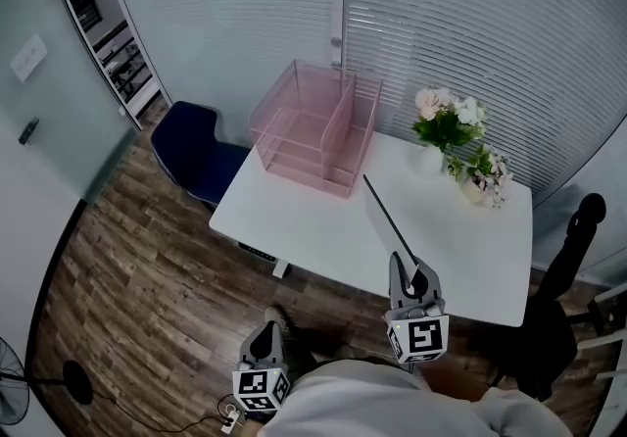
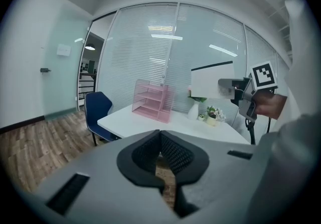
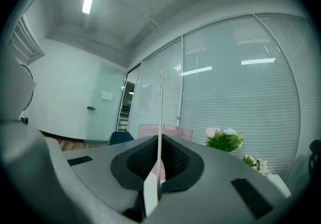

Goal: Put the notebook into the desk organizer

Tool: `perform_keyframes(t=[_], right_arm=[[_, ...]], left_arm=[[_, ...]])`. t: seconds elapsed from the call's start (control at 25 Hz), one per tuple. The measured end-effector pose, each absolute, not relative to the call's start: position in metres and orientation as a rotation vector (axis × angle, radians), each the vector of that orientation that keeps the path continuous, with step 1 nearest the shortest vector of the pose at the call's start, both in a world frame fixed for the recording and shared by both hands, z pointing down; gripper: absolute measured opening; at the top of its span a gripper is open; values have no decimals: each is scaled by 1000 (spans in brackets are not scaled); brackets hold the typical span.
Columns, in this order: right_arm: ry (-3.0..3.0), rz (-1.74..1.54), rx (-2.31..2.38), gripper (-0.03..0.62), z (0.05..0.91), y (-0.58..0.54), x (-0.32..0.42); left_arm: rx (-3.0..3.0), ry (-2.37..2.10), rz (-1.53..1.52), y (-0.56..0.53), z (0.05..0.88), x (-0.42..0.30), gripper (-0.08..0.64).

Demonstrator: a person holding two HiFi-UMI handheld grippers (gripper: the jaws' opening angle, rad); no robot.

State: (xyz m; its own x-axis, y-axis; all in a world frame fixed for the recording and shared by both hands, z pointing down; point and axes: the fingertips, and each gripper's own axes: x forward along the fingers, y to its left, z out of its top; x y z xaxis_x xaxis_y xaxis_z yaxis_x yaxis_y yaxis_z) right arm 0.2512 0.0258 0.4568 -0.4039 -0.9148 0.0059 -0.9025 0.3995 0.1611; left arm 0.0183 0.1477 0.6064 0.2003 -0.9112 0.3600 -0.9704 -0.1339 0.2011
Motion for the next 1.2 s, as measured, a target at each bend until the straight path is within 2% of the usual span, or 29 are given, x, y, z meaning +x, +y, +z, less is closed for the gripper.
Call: perform_keyframes(t=[0.32,0.84,1.2], right_arm=[[-2435,-264,1743,21,438,-45,206],[-2141,-457,1807,21,401,-185,131],[-1936,-571,1580,21,402,-288,97]], left_arm=[[2192,-1673,186,62,594,-37,8],[2215,-1588,202,-29,594,-169,8],[2172,-1611,175,-55,603,-203,8]])
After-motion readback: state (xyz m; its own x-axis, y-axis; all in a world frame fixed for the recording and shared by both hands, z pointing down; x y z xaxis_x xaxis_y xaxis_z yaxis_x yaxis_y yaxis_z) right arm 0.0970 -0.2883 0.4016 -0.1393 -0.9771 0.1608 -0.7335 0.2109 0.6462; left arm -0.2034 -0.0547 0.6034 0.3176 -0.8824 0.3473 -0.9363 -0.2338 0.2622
